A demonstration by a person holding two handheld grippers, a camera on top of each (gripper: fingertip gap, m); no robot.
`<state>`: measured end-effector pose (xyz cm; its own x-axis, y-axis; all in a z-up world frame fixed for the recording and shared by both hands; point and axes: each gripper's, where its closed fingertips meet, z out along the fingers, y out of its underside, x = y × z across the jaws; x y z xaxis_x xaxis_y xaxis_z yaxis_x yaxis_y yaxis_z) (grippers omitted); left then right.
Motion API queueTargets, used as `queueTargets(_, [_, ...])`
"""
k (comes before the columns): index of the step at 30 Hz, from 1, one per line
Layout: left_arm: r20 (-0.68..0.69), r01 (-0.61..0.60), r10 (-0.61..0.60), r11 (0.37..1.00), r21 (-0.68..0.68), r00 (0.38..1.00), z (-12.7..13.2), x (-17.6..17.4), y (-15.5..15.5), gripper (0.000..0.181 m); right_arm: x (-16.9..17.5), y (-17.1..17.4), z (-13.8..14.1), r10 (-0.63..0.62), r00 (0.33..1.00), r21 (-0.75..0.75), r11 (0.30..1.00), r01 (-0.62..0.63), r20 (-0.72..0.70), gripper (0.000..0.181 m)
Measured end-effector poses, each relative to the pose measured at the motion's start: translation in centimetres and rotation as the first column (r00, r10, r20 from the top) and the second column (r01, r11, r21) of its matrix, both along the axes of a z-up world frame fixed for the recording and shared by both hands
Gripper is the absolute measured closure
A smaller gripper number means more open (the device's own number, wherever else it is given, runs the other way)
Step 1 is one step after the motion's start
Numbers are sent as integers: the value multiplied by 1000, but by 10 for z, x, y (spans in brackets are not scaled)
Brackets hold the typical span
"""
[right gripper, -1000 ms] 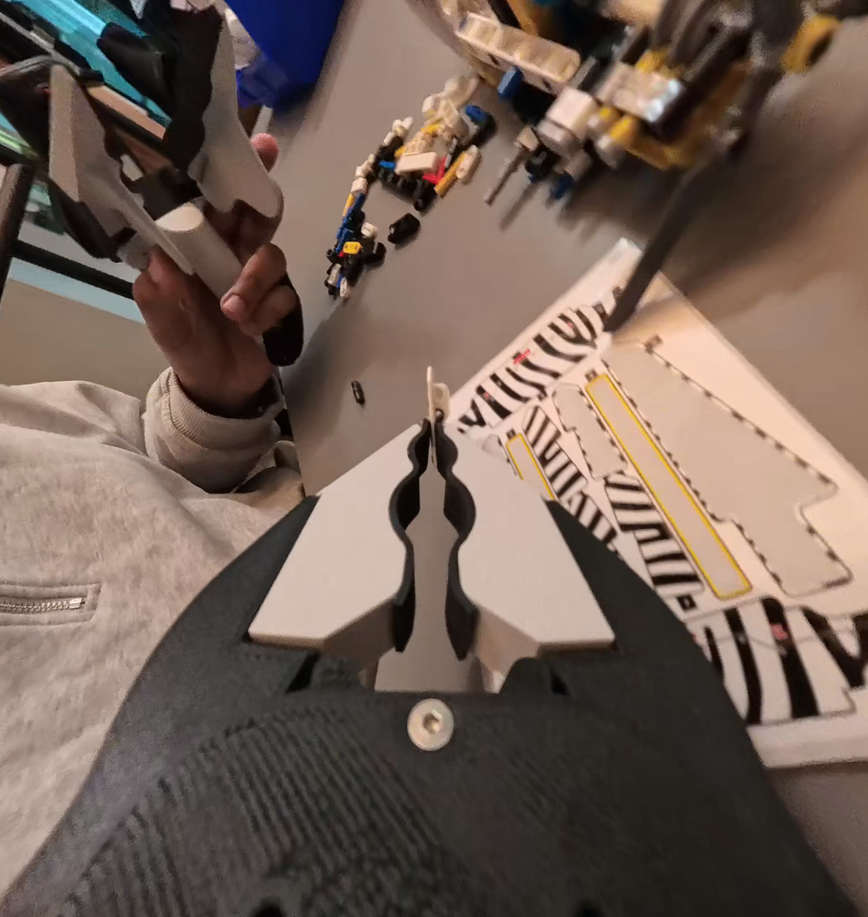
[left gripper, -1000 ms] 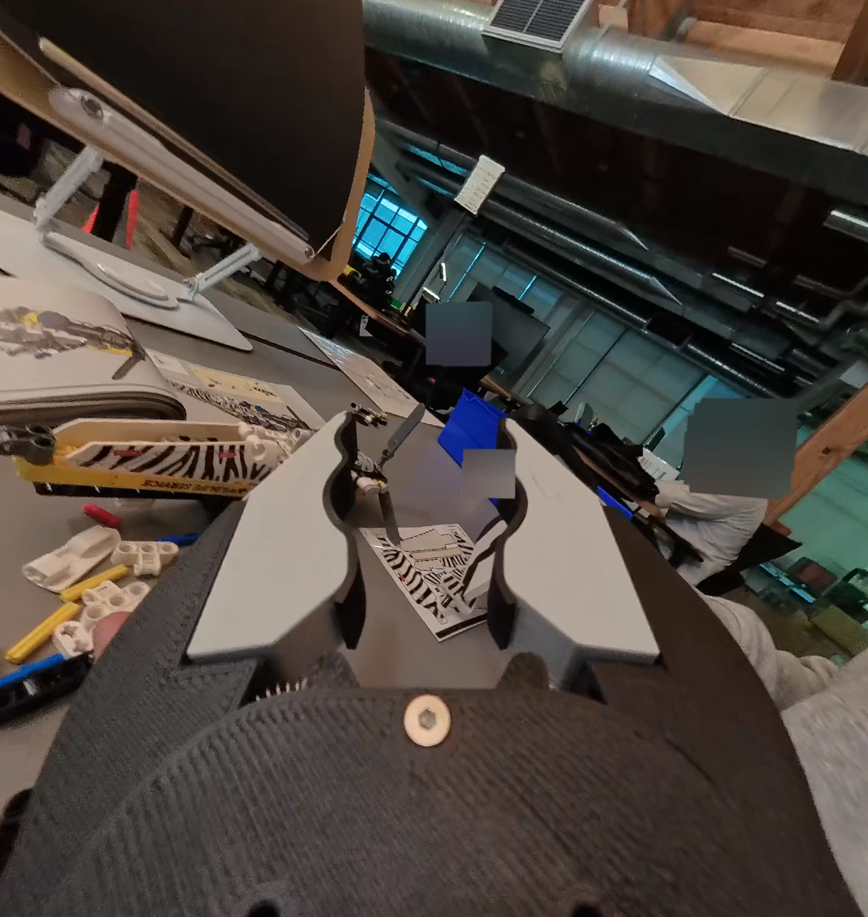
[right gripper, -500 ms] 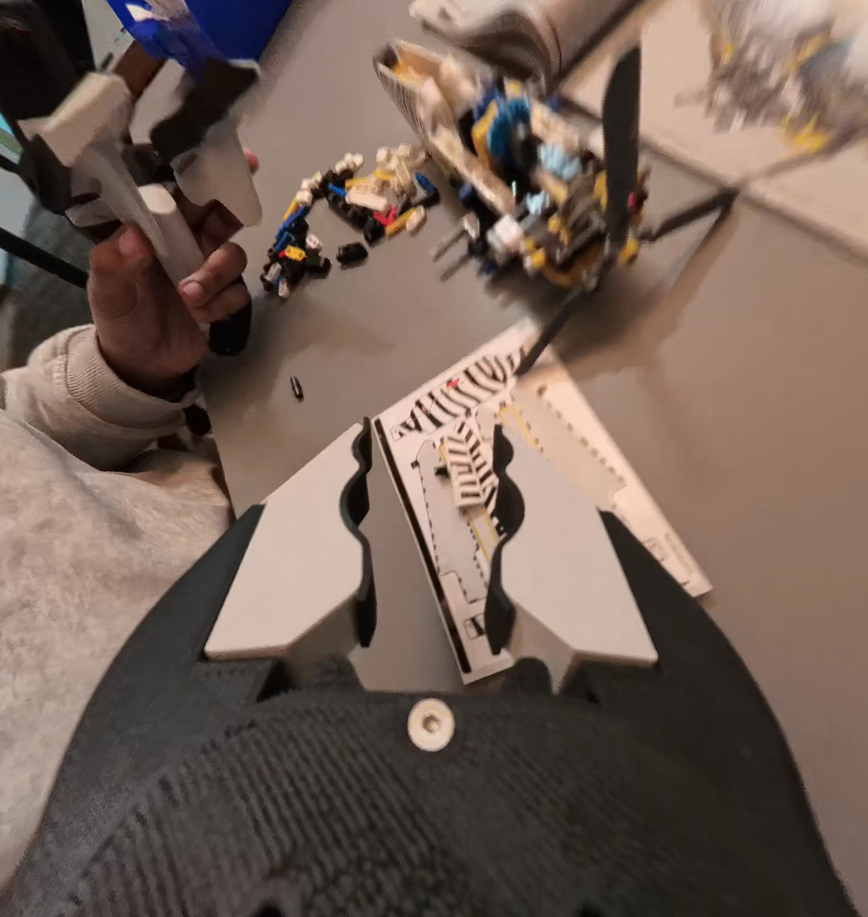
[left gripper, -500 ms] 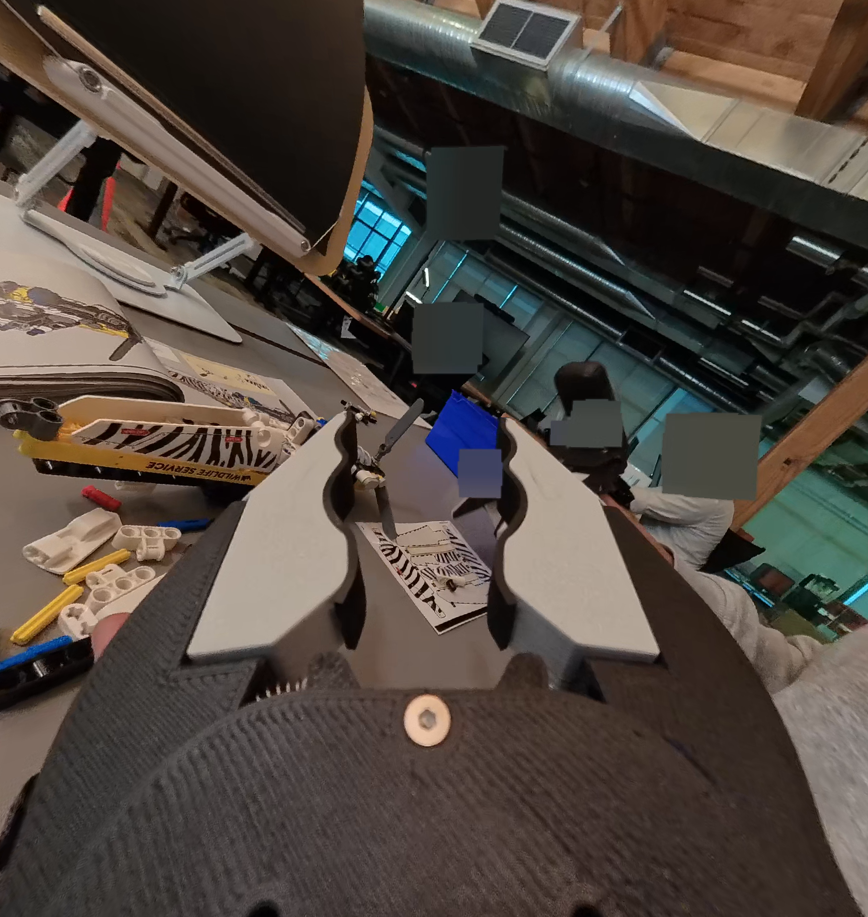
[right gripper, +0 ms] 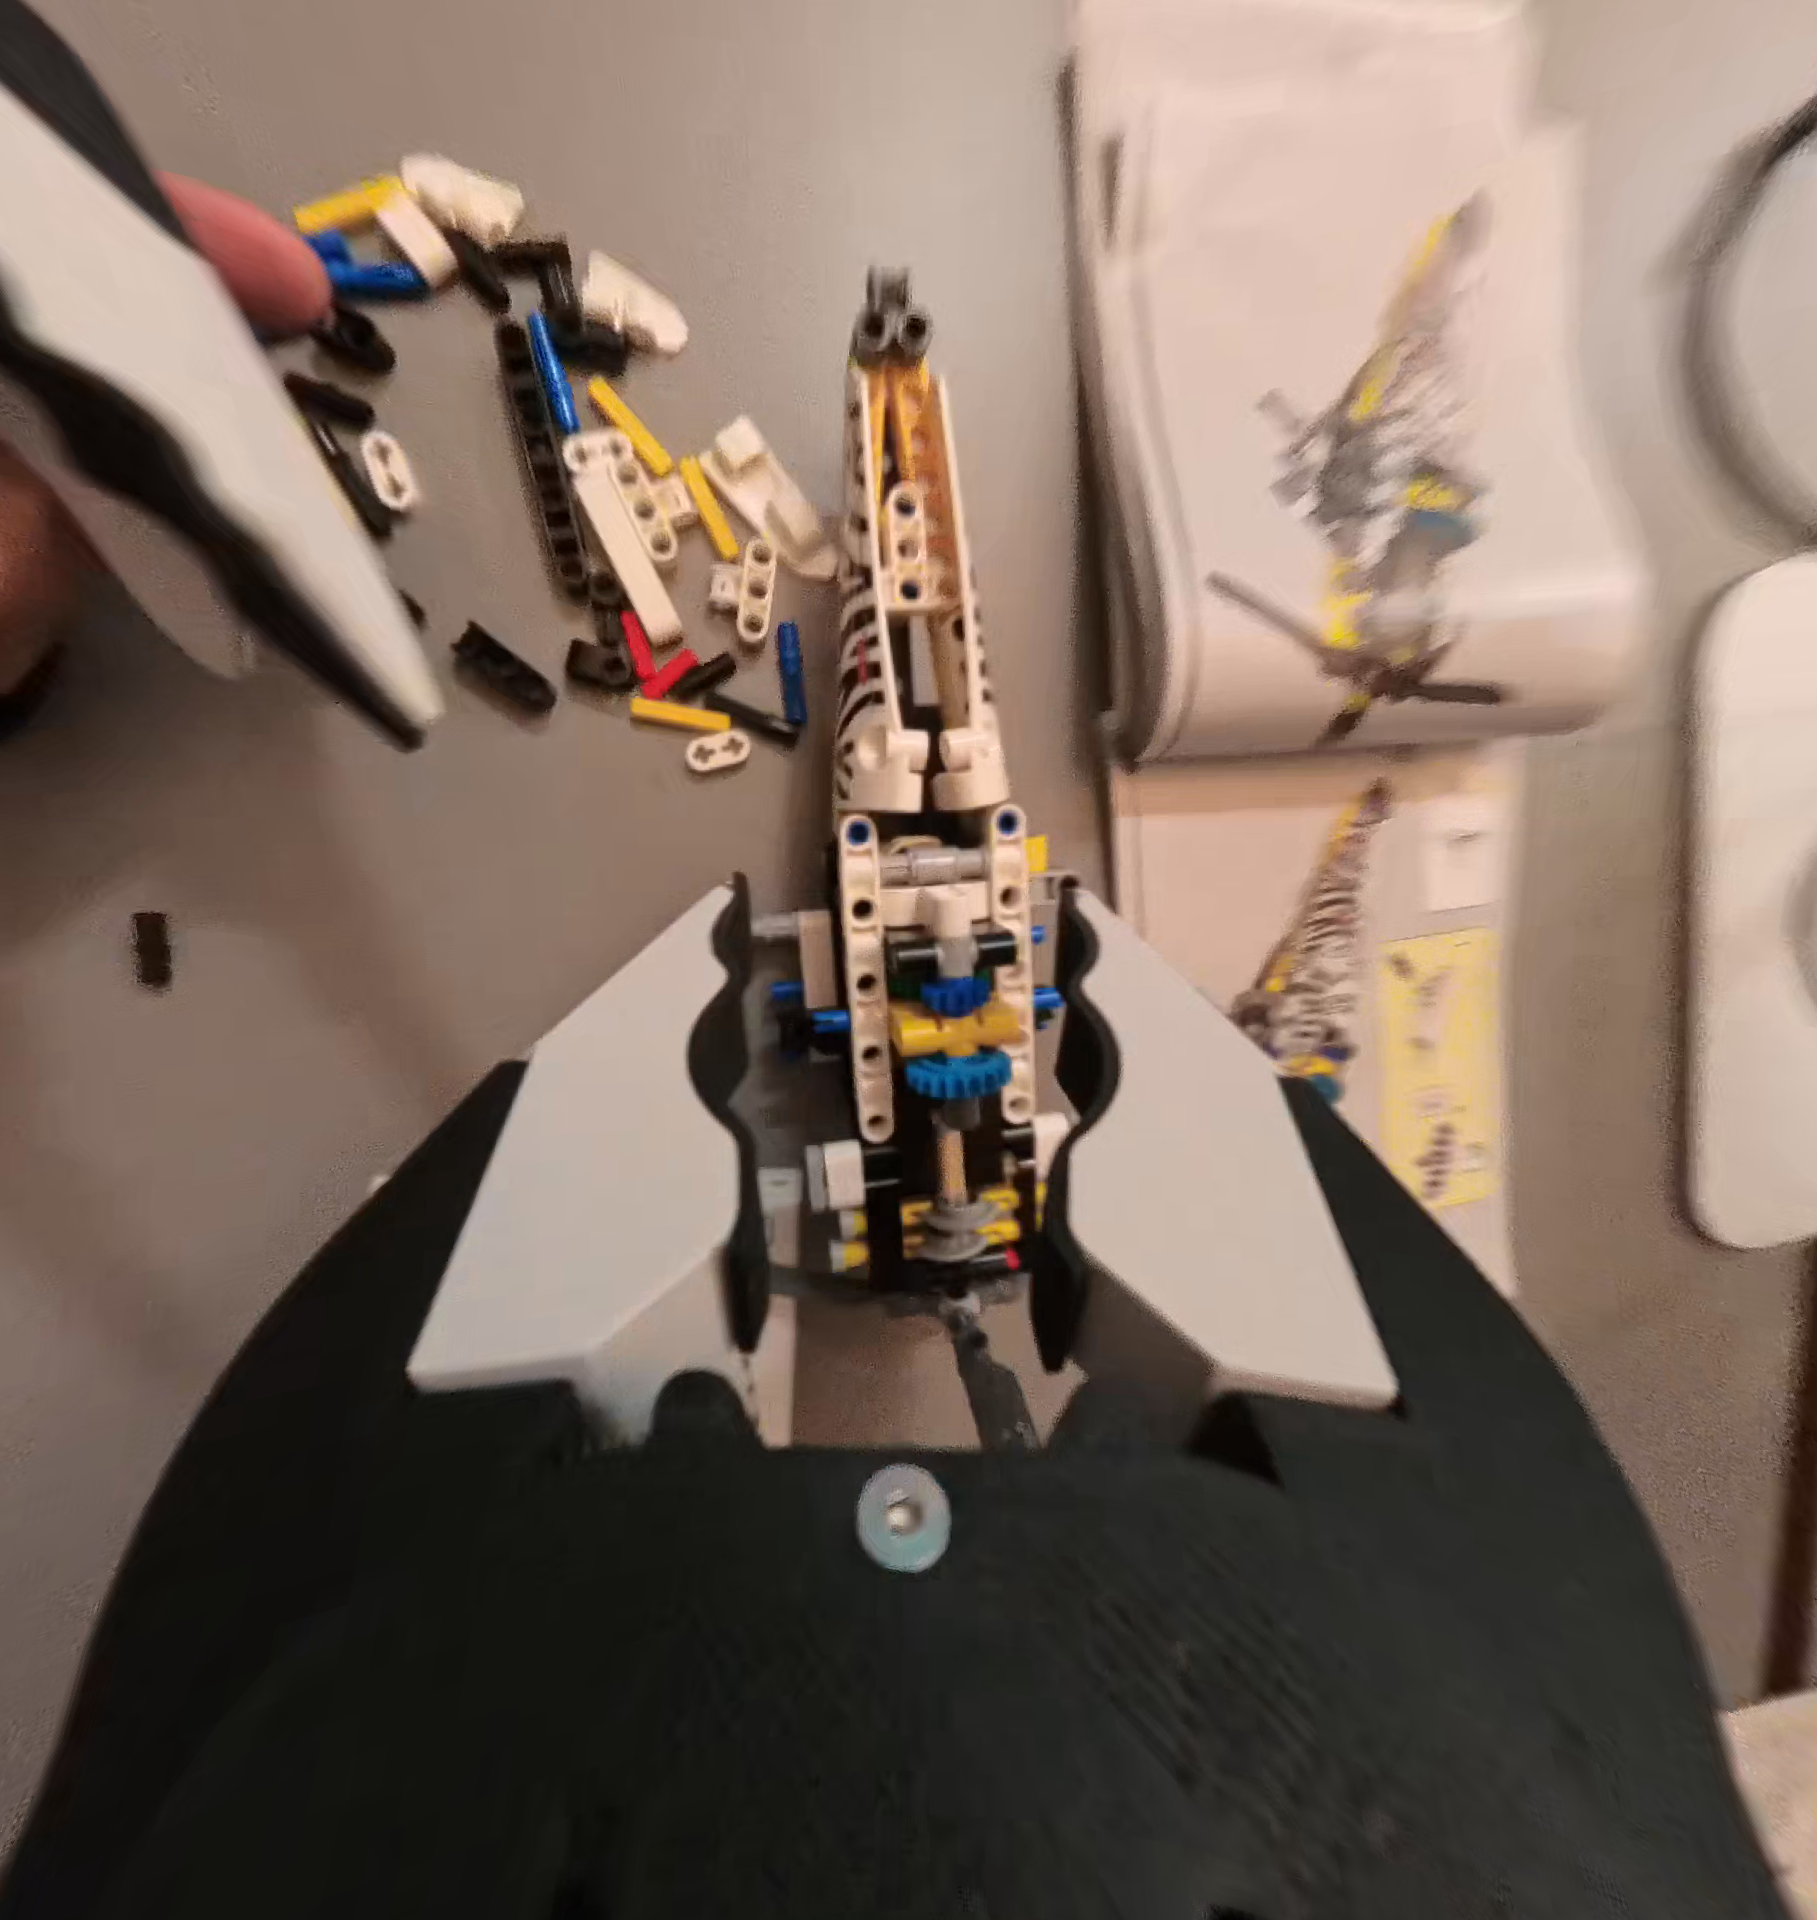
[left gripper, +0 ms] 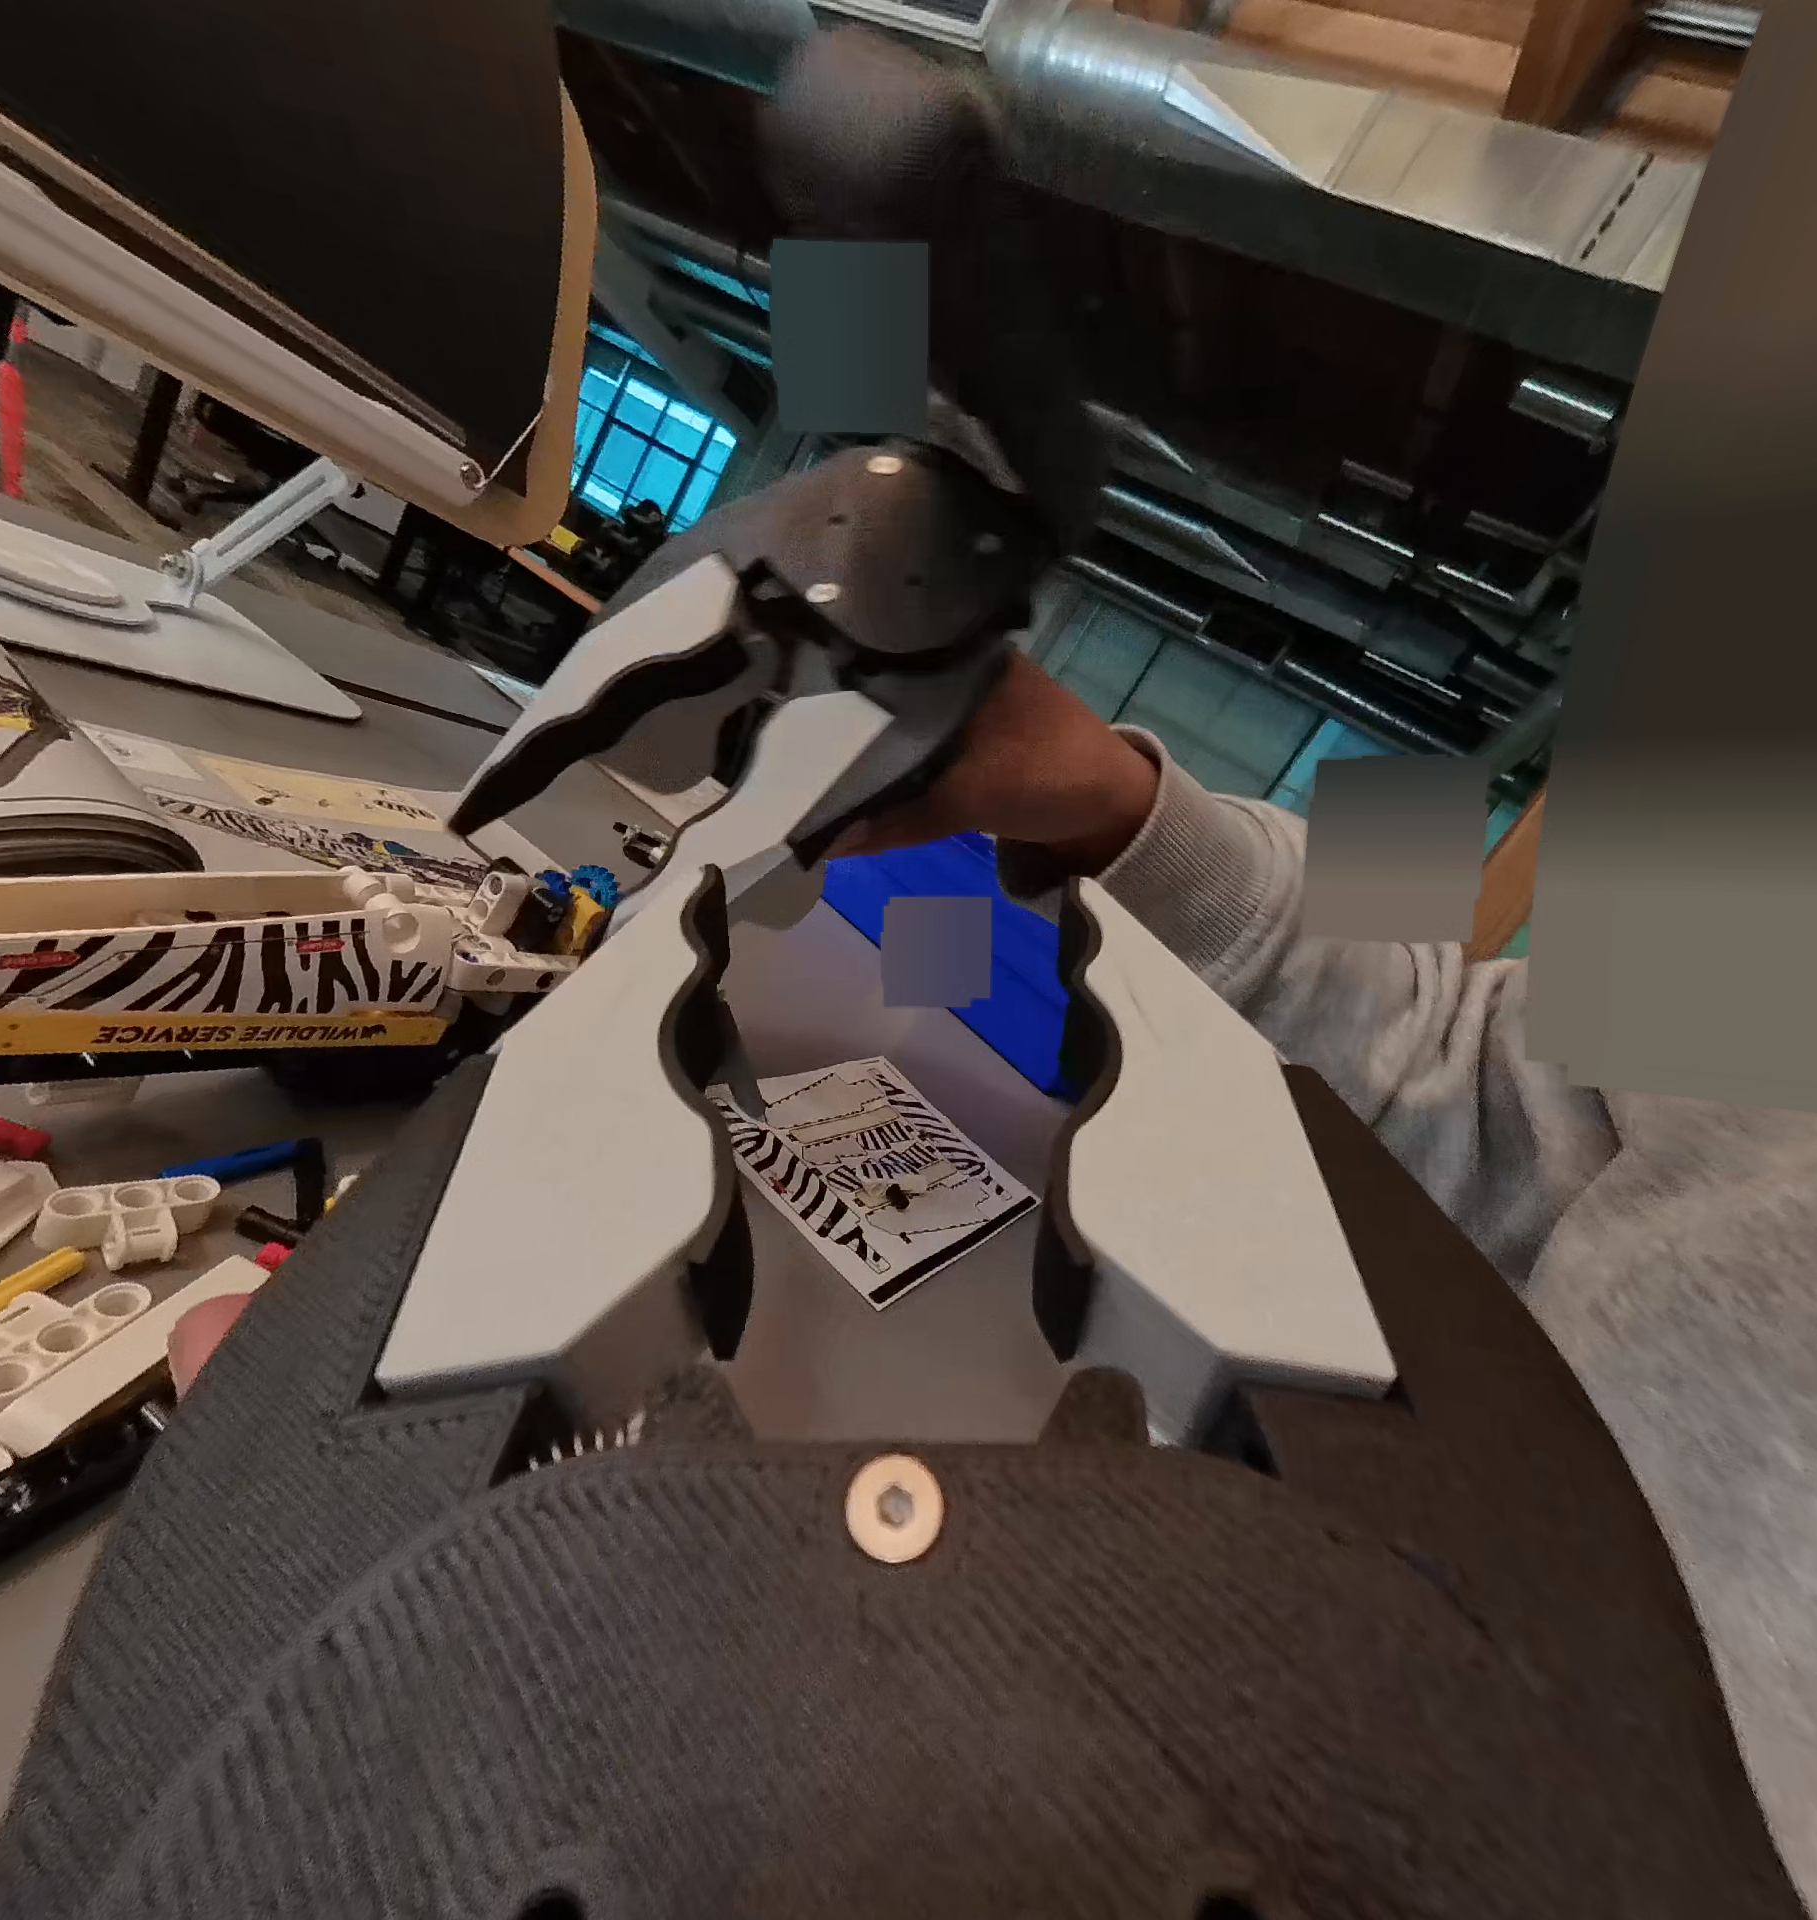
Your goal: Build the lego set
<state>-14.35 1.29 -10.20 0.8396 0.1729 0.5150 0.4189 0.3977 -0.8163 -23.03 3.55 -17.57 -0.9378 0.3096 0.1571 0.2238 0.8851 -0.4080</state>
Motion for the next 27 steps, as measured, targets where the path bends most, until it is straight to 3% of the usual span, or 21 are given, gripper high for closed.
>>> queueTargets(1, [-1,0,0,1000,9,1000,1,0,-1,119,1,2,-9,-20,996,48,999,16,85,116])
queueTargets(3, [11,4,-4,999,32,1000,2,0,-4,119,2,5,-19,-44,979,110,994,23,198,119])
queueTargets(6, [34,10,-12,997,71,999,4,-1,-8,118,-8,6,-21,-18,987,125,992,-2,158,139])
queueTargets(16, [15,4,-5,997,74,1000,6,1,-9,118,-9,20,-40,-30,983,202,979,-7,180,136])
queueTargets(19, [19,-9,8,996,86,1000,7,-1,-13,116,-11,20,-23,-29,991,169,986,6,133,137])
queueTargets(23, [50,-46,41,991,126,998,8,-9,-21,111,-4,19,23,-39,994,37,999,35,101,137])
queueTargets(26, [115,-42,23,985,169,993,5,-18,-24,99,25,7,58,0,984,-148,989,27,179,137])
queueTargets(27, [142,-20,-5,984,176,990,3,-20,-22,87,38,2,68,23,975,-216,976,26,222,137])
